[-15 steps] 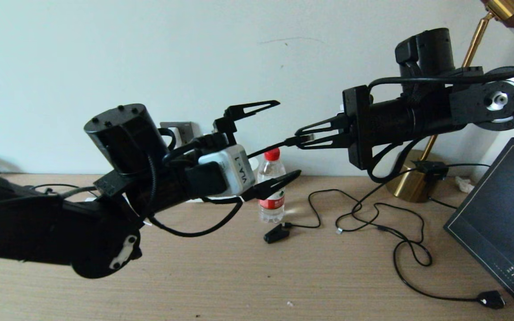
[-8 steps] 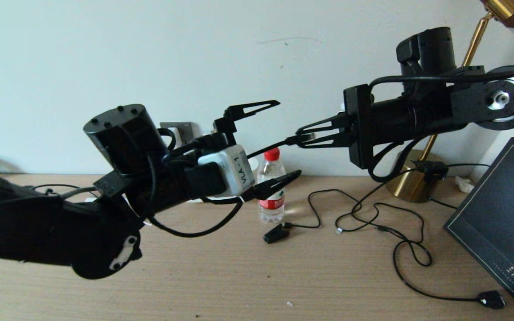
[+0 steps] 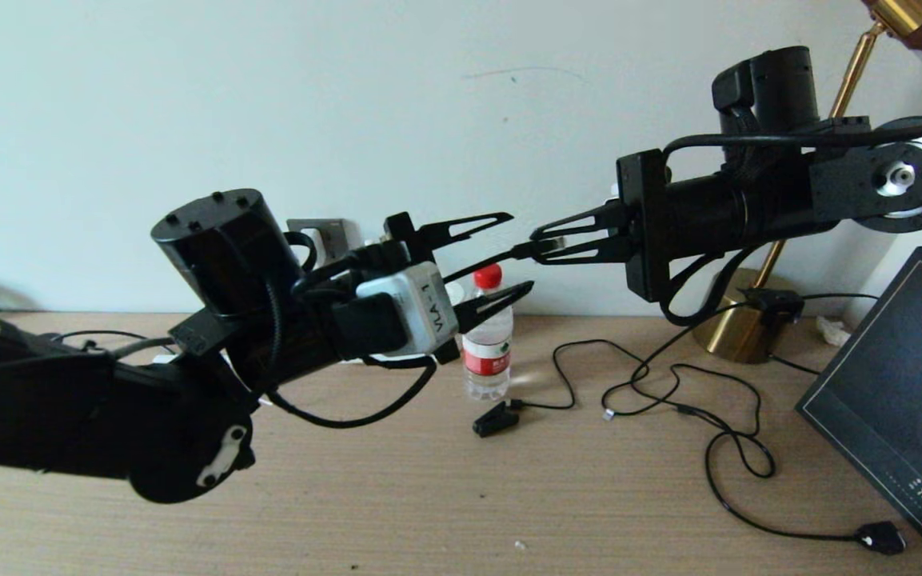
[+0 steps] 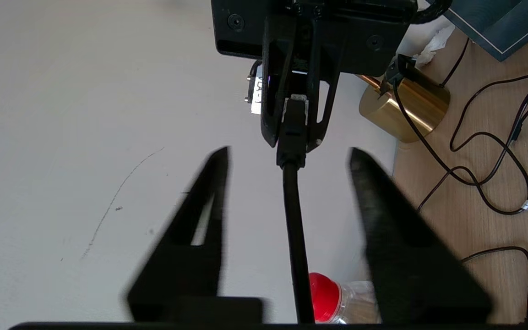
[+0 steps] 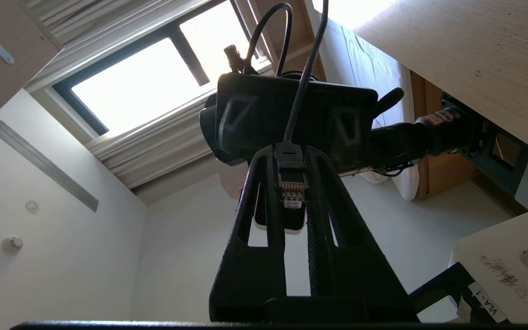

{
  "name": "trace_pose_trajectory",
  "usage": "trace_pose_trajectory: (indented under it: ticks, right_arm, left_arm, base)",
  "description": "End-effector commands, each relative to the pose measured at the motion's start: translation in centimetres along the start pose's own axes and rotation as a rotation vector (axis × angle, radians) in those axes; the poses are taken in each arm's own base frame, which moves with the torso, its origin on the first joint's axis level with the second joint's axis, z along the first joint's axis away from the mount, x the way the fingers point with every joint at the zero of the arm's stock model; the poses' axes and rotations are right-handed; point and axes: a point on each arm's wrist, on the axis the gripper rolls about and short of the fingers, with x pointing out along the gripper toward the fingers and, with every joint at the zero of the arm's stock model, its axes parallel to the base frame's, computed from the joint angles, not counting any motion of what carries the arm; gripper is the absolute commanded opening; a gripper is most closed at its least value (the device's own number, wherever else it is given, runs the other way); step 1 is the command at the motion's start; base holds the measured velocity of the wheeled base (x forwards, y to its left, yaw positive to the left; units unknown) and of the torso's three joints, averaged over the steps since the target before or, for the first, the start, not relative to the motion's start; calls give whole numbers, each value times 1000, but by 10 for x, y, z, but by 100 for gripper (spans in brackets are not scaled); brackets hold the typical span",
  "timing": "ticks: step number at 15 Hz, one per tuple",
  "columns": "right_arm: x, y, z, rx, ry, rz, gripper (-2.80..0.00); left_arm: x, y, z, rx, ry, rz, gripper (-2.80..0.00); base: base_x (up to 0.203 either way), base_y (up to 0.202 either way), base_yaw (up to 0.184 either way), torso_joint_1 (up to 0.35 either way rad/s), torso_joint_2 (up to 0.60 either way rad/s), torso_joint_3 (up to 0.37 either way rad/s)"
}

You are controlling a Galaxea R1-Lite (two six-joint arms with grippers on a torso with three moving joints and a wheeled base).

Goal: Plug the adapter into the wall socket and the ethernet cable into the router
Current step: Hand it to the other hand

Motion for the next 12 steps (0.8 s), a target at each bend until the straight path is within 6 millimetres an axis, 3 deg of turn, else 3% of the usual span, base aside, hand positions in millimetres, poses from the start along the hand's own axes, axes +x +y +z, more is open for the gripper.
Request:
trace_pose_trajectory:
  ticks: [1, 12]
  right_arm:
    - [1, -2, 1, 14, 8, -2, -280]
    - [2, -2, 1, 9, 2, -5, -280]
  left_arm:
    - [2, 0, 2, 8, -12, 2, -280]
    - [1, -1, 5, 1, -16, 1, -280]
  base:
    - [0, 0, 0, 0, 0, 0]
    - [0, 0, 0, 0, 0, 0]
